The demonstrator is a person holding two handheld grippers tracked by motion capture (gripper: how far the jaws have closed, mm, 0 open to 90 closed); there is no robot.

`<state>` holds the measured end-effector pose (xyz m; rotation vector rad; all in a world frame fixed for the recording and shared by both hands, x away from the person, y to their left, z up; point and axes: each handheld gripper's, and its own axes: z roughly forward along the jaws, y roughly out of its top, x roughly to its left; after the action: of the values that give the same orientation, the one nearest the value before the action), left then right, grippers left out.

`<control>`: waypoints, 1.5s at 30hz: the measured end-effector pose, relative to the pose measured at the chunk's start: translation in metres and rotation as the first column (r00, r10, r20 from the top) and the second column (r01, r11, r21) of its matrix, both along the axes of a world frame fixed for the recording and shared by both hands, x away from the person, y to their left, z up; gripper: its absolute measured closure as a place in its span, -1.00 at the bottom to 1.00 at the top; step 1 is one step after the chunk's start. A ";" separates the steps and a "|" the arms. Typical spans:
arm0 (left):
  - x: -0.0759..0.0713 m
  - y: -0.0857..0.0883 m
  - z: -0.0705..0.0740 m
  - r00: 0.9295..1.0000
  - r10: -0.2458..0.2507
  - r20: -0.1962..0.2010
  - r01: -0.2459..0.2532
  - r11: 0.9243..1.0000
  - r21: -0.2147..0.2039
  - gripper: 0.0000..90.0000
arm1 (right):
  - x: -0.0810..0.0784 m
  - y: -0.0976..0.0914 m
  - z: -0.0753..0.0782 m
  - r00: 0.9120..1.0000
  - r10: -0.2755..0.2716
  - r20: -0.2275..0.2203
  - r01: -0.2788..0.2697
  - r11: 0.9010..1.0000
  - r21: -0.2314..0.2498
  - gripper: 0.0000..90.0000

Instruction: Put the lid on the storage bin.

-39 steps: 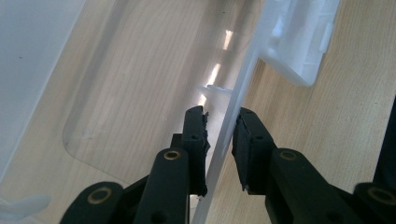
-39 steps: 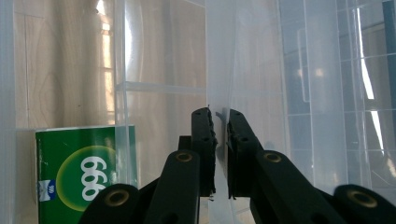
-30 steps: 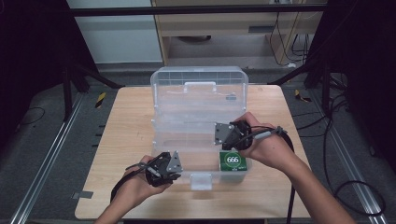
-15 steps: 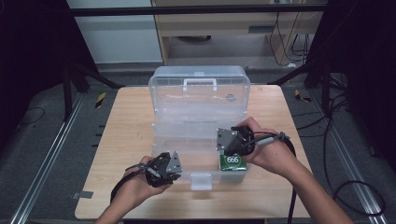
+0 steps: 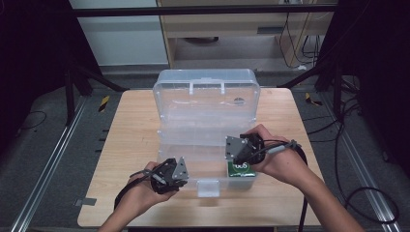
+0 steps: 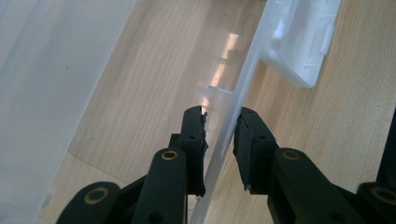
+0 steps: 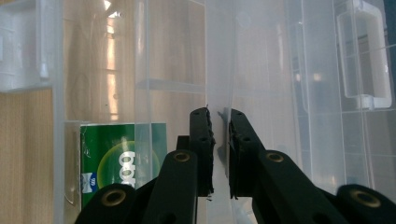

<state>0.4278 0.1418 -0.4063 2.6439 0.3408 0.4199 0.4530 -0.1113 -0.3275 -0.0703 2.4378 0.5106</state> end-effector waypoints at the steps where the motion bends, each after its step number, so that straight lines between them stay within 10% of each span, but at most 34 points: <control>1: 0.000 0.000 0.000 1.000 0.000 0.001 0.000 1.000 0.000 0.63 | -0.001 0.000 0.000 1.000 -0.001 -0.002 0.001 1.000 -0.002 0.83; 21: -0.002 0.001 0.000 0.999 0.006 0.032 -0.005 1.000 -0.008 0.46 | -0.009 -0.003 -0.006 1.000 0.013 -0.011 -0.013 1.000 0.011 0.81; 28: -0.017 0.009 0.016 0.999 0.034 0.037 -0.029 0.993 -0.113 0.21 | -0.009 -0.003 -0.006 1.000 0.015 -0.018 -0.015 1.000 0.009 0.81; 34: -0.031 0.025 0.038 0.999 0.032 0.003 -0.031 0.970 -0.240 0.23 | -0.010 -0.003 -0.007 1.000 0.018 -0.017 -0.017 1.000 0.008 0.81; 45: -0.028 0.075 0.076 0.992 0.120 -0.035 -0.124 0.895 -0.428 0.78 | -0.011 -0.004 -0.007 1.000 0.013 -0.016 -0.012 1.000 0.014 0.81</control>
<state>0.4003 0.2164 -0.3305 2.1986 0.5382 0.3282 0.4421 -0.1149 -0.3349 -0.0761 2.4511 0.5351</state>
